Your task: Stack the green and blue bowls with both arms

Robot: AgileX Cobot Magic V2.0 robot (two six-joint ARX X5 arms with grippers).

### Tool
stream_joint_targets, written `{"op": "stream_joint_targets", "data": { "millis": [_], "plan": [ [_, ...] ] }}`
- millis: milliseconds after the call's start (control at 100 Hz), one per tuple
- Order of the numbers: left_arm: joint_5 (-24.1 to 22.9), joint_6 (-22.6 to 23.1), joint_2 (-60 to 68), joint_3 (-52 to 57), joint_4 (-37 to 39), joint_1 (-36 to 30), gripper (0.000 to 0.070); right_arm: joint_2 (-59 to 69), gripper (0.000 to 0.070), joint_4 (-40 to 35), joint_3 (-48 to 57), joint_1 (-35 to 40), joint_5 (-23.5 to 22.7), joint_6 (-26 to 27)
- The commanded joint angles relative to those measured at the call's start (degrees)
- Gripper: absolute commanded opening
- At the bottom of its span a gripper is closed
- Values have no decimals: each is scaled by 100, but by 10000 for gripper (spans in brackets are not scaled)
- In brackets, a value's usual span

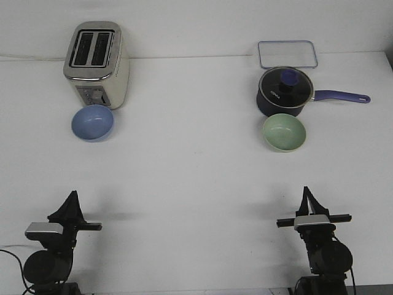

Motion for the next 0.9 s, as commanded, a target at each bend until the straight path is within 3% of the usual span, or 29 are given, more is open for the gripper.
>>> {"op": "stream_joint_targets", "data": {
  "millis": [0, 890],
  "plan": [
    [11, 81, -2, -109, 55, 7, 15, 2, 0, 79, -11, 7, 2, 55],
    [11, 81, -2, -109, 55, 7, 15, 2, 0, 81, -11, 7, -22, 205]
  ]
}}
